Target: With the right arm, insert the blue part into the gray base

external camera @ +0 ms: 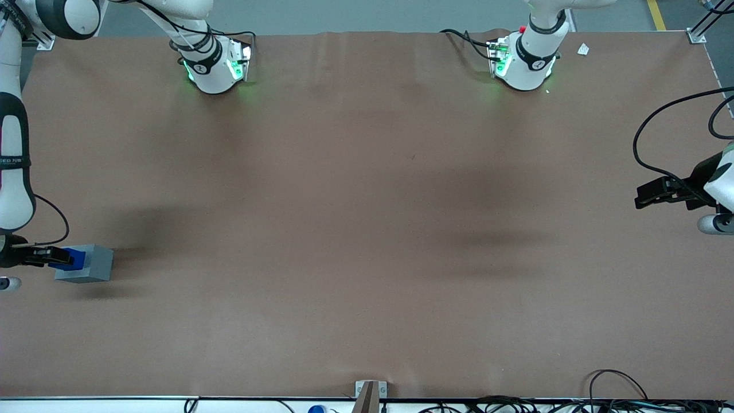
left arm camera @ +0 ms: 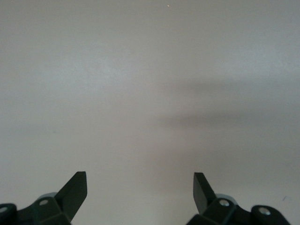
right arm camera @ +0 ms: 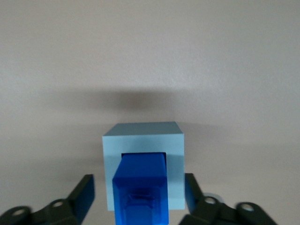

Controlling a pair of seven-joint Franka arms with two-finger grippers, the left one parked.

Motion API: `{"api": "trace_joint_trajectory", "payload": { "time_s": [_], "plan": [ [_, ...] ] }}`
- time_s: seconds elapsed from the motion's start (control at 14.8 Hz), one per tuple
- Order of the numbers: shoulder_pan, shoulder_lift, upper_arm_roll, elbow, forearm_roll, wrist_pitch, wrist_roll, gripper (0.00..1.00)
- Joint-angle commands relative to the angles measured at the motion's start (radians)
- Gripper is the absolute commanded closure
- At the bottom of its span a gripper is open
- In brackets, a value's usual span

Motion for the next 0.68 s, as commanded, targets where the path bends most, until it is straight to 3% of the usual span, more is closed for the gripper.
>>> {"api": "trace_joint_trajectory", "payload": {
  "time_s": [0.0,0.27,0.61],
  "plan": [
    [0.009,-0.071,0.013,-0.009,0.007,-0.058,-0.005,0.00],
    [0.070,-0.207,0.018,-0.049,0.035,-0.173,0.075,0.00],
    [0.182,-0.425,0.016,-0.190,0.038,-0.187,0.172,0.00]
  ]
}}
